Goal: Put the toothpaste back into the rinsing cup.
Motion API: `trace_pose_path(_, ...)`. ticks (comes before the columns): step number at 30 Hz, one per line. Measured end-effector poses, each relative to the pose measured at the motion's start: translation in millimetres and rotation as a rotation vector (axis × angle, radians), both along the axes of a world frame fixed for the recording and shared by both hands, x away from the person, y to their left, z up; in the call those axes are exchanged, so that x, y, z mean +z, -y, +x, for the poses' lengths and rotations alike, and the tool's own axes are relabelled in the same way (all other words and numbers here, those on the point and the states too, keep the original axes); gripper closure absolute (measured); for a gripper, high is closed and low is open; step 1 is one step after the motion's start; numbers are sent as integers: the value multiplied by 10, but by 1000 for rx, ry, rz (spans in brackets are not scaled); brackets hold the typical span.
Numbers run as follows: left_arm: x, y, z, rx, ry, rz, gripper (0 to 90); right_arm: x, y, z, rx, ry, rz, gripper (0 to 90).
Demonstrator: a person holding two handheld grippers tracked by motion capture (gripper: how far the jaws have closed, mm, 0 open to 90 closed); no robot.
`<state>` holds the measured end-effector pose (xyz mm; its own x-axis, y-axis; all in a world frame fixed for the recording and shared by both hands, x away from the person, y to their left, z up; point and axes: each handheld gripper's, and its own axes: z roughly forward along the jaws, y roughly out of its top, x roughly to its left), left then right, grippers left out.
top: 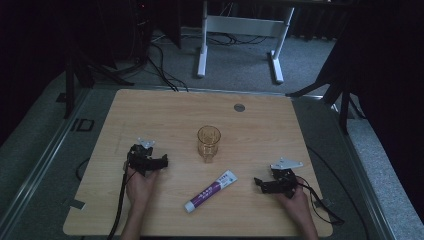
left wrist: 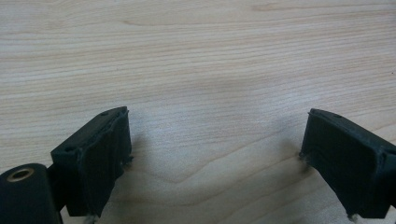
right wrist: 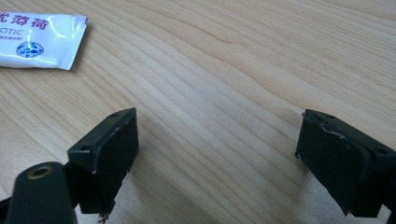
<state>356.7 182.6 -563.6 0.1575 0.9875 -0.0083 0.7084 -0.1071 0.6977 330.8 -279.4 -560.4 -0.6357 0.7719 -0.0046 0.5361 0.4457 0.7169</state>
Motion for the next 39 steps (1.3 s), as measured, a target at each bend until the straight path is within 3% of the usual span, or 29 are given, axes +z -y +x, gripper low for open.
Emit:
trace_pose_path(3, 17, 30, -8, 22, -14, 3, 108, 0, 0, 0, 0, 0, 0, 126)
trace_pose_path(7, 36, 27, -7, -2, -27, 6, 117, 0, -1, 0, 0, 0, 0, 126)
trace_pose_path(10, 78, 14, -25, -5, -50, 10, 190, 0, 0, 0, 0, 0, 0, 126)
trace_pose_path(11, 98, 11, -33, 8, -60, 7, 259, 0, 0, 0, 0, 0, 0, 126)
trace_pose_path(13, 129, -14, -48, 24, -78, -18, 356, 0, 0, 0, 0, 0, 0, 126)
trace_pose_path(15, 141, -29, -66, 26, -81, -33, 381, 0, 0, 0, 0, 0, 0, 126)
trace_pose_path(22, 288, 0, -174, -8, -32, -49, 403, 0, 0, 0, 0, 0, 0, 126)
trace_pose_path(26, 411, 32, -215, -32, -28, -57, 404, 0, 0, 0, 0, 0, 0, 126)
trace_pose_path(39, 721, 225, -336, -122, -7, -27, 415, 0, 0, 1, 0, 0, 0, 126)
